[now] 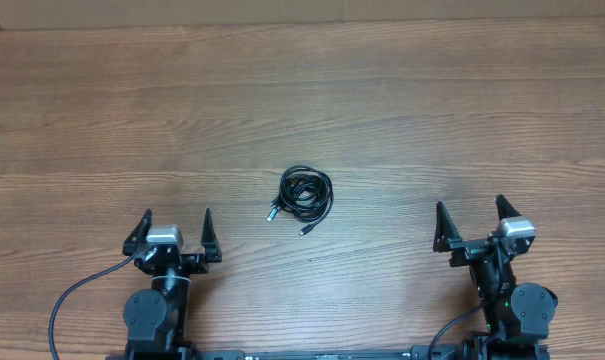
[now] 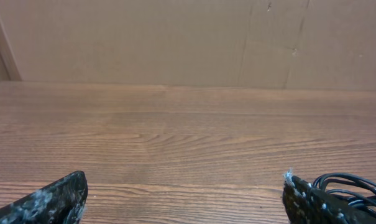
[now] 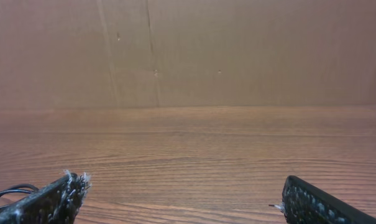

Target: Untangle cables

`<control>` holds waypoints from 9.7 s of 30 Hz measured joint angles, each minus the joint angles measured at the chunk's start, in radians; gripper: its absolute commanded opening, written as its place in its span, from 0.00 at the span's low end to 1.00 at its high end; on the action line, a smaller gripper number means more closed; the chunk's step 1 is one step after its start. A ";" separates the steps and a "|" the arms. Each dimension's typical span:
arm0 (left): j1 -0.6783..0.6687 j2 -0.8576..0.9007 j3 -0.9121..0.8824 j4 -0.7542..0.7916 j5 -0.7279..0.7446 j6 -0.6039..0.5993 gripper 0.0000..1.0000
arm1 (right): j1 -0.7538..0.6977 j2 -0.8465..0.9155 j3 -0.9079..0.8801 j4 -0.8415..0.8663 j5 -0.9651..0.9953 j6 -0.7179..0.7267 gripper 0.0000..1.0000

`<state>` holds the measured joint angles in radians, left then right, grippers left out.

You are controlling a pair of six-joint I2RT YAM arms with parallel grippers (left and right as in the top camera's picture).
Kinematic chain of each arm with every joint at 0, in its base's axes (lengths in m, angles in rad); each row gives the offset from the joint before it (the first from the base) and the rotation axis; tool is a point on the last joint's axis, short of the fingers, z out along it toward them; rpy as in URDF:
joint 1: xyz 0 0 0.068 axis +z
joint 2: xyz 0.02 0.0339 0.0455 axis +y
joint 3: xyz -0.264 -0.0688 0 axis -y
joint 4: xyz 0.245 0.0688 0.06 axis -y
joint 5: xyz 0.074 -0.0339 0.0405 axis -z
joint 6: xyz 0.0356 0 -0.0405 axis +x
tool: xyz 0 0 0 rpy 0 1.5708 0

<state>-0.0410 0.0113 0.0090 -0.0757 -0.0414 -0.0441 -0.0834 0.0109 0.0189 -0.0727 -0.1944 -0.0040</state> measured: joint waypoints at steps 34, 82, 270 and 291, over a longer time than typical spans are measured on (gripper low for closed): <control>0.000 0.000 0.000 0.000 0.000 0.000 0.99 | 0.000 0.000 0.000 0.000 0.000 0.001 1.00; 0.000 0.000 0.000 0.017 0.096 -0.116 1.00 | 0.000 0.000 0.000 0.000 0.000 0.001 1.00; -0.300 2.242 1.941 -1.271 0.388 -0.058 1.00 | 0.000 0.000 0.000 0.001 0.000 0.000 1.00; -0.300 2.242 1.941 -1.279 0.388 -0.061 1.00 | 0.000 0.000 0.000 0.001 0.000 0.001 1.00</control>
<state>-0.3408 2.2528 1.9503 -1.3552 0.3470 -0.1055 -0.0834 0.0109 0.0189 -0.0719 -0.1940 -0.0032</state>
